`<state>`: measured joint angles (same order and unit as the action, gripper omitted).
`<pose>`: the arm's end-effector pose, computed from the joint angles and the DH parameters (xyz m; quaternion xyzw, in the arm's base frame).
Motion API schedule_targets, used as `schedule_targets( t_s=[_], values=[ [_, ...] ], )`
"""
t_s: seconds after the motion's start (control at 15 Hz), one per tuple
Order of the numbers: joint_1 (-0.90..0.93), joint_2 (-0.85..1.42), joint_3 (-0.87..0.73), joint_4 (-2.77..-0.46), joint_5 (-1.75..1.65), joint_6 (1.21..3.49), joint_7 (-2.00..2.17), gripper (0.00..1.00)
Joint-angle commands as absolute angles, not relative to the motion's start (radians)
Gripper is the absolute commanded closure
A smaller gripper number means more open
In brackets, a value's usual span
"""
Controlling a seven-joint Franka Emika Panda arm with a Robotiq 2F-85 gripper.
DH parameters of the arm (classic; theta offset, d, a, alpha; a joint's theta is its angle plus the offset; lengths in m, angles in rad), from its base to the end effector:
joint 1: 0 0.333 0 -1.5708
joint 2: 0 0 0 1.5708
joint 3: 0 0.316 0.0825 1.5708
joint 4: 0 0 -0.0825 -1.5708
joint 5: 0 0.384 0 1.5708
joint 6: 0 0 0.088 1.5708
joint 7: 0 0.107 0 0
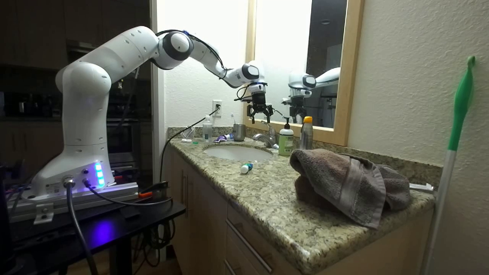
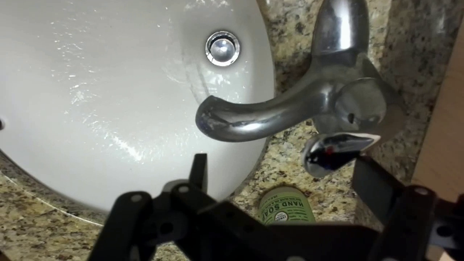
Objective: Close the tap
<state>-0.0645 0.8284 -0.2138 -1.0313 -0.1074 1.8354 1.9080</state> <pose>0.7476 -0.1646 0.3567 0.4975 -0.8577 0.0925 0.0914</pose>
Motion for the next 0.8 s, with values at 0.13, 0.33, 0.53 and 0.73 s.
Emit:
schedule_targets(
  t_s=[0.13,0.33,0.53,0.73],
  values=[
    [-0.074,0.83,-0.212,-1.024,-0.092,1.771,1.898,0.0],
    [-0.045,0.825,-0.241,-1.046,-0.141,1.876,1.953,0.0],
    [-0.019,0.819,-0.267,-1.059,-0.203,1.997,2.015,0.0],
    [-0.031,0.82,-0.24,-1.05,-0.174,1.928,1.978,0.0]
  ],
)
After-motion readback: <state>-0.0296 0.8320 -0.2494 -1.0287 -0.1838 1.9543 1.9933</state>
